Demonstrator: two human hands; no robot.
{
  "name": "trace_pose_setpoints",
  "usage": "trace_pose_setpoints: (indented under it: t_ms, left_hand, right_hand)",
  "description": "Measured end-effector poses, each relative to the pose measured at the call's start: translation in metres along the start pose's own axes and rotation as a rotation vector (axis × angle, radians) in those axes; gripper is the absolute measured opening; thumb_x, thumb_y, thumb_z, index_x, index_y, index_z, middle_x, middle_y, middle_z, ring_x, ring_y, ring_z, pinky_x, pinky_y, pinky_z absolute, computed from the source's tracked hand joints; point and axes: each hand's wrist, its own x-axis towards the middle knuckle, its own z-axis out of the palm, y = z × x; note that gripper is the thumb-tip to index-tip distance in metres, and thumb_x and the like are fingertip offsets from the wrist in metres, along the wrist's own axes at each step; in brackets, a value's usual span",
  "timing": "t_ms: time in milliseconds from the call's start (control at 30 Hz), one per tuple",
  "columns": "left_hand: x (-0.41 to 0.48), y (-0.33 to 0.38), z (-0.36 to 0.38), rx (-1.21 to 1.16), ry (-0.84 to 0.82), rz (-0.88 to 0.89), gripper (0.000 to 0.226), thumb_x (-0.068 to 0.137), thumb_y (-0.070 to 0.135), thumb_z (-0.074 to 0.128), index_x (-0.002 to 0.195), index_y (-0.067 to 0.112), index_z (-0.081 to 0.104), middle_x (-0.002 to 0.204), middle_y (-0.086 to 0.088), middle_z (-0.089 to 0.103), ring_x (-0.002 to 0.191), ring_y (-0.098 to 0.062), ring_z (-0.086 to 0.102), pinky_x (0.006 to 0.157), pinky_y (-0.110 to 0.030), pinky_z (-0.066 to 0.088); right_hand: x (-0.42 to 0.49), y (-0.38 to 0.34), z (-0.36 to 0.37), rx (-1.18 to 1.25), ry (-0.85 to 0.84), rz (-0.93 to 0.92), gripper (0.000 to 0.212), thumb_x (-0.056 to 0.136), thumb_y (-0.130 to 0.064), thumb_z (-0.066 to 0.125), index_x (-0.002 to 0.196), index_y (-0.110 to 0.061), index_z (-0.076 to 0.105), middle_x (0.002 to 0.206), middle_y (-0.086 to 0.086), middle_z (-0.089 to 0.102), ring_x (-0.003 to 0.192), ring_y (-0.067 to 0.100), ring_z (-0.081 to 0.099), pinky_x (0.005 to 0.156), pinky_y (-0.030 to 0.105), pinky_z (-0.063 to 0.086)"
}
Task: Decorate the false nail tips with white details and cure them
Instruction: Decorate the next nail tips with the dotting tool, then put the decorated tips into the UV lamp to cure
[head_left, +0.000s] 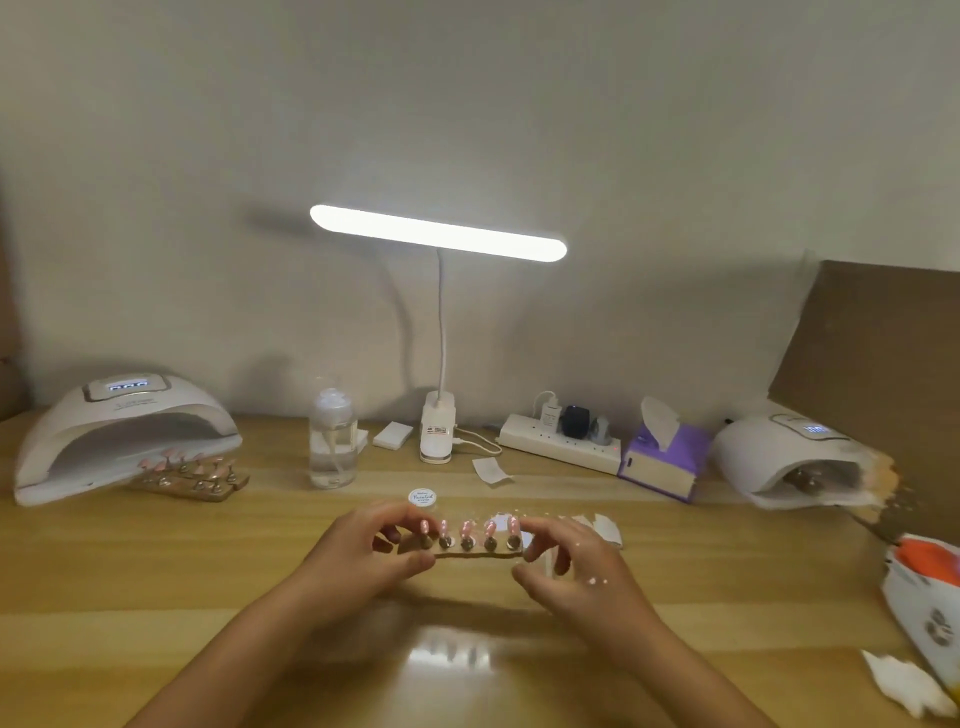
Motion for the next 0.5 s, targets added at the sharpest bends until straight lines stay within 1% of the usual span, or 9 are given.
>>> trace_pose_setpoints:
  t_ms: [67, 100, 167, 233, 300, 367, 400, 467, 500]
  left_hand:
    - [0.004, 0.010, 0.011, -0.015, -0.039, 0.022, 0.026, 0.082, 0.019, 0.079, 0.098, 0.039, 0.073, 0.095, 0.015, 0.069, 0.092, -0.005, 0.061, 0.084, -0.019, 0.050]
    - [0.005, 0.015, 0.015, -0.034, -0.045, 0.030, 0.026, 0.081, 0.019, 0.079, 0.098, 0.038, 0.073, 0.095, 0.010, 0.070, 0.092, -0.006, 0.063, 0.084, -0.019, 0.051]
    - [0.011, 0.023, 0.027, -0.090, -0.055, 0.051, 0.029, 0.080, 0.017, 0.080, 0.103, 0.034, 0.073, 0.098, 0.005, 0.071, 0.094, -0.007, 0.065, 0.086, -0.022, 0.052]
    - [0.019, 0.028, 0.042, -0.116, -0.047, 0.055, 0.038, 0.080, 0.019, 0.080, 0.112, 0.037, 0.069, 0.107, 0.013, 0.069, 0.097, -0.006, 0.064, 0.086, -0.023, 0.053]
    - [0.028, 0.031, 0.054, -0.151, 0.026, 0.052, 0.039, 0.080, 0.020, 0.080, 0.112, 0.039, 0.066, 0.108, 0.019, 0.067, 0.093, -0.006, 0.065, 0.080, -0.023, 0.055]
    - [0.042, 0.033, 0.064, -0.179, 0.138, 0.043, 0.031, 0.083, 0.018, 0.077, 0.106, 0.037, 0.067, 0.099, 0.018, 0.069, 0.083, -0.008, 0.065, 0.073, -0.026, 0.055]
    - [0.050, 0.032, 0.068, -0.187, 0.192, 0.036, 0.026, 0.084, 0.017, 0.075, 0.103, 0.034, 0.068, 0.093, 0.015, 0.070, 0.080, -0.009, 0.065, 0.071, -0.028, 0.054]
    - [0.062, 0.030, 0.078, -0.223, 0.285, 0.018, 0.018, 0.087, 0.014, 0.072, 0.097, 0.029, 0.069, 0.084, 0.006, 0.071, 0.077, -0.015, 0.065, 0.070, -0.032, 0.053]
    - [0.067, 0.028, 0.084, -0.246, 0.332, 0.001, 0.015, 0.088, 0.013, 0.072, 0.093, 0.026, 0.069, 0.084, 0.004, 0.070, 0.078, -0.020, 0.065, 0.069, -0.032, 0.052]
  right_hand:
    - [-0.003, 0.001, -0.013, -0.006, 0.017, -0.018, 0.023, 0.087, -0.025, 0.074, 0.108, -0.033, 0.068, 0.087, -0.019, 0.061, 0.077, 0.001, 0.050, 0.074, 0.016, 0.043]
    - [-0.006, 0.001, -0.018, -0.002, 0.018, -0.018, 0.019, 0.087, -0.024, 0.075, 0.102, -0.033, 0.069, 0.085, -0.020, 0.063, 0.075, -0.001, 0.051, 0.071, 0.016, 0.043]
    - [-0.017, 0.010, -0.034, 0.020, 0.028, 0.007, 0.020, 0.085, -0.026, 0.077, 0.095, -0.040, 0.067, 0.082, -0.021, 0.065, 0.075, -0.001, 0.054, 0.067, 0.015, 0.043]
    - [-0.029, 0.024, -0.051, 0.040, 0.071, 0.079, 0.023, 0.084, -0.027, 0.079, 0.093, -0.043, 0.066, 0.081, -0.021, 0.068, 0.074, 0.004, 0.056, 0.066, 0.016, 0.046]
    - [-0.041, 0.042, -0.068, 0.133, 0.226, 0.212, 0.022, 0.083, -0.022, 0.080, 0.094, -0.038, 0.068, 0.078, -0.015, 0.070, 0.063, 0.002, 0.056, 0.059, 0.015, 0.046]
    - [-0.048, 0.064, -0.085, 0.297, 0.458, 0.429, 0.014, 0.086, -0.023, 0.077, 0.095, -0.028, 0.068, 0.076, -0.007, 0.068, 0.050, 0.001, 0.055, 0.049, 0.018, 0.046]
    - [-0.049, 0.075, -0.092, 0.379, 0.583, 0.541, 0.011, 0.088, -0.024, 0.074, 0.096, -0.023, 0.067, 0.078, -0.003, 0.067, 0.048, 0.004, 0.054, 0.047, 0.020, 0.046]
    - [-0.047, 0.098, -0.101, 0.479, 0.802, 0.696, 0.013, 0.092, -0.027, 0.069, 0.097, -0.017, 0.063, 0.084, 0.002, 0.062, 0.056, 0.013, 0.056, 0.051, 0.026, 0.047]
    - [-0.044, 0.109, -0.103, 0.509, 0.881, 0.739, 0.015, 0.094, -0.026, 0.067, 0.099, -0.014, 0.061, 0.086, 0.003, 0.060, 0.060, 0.017, 0.056, 0.053, 0.028, 0.047]
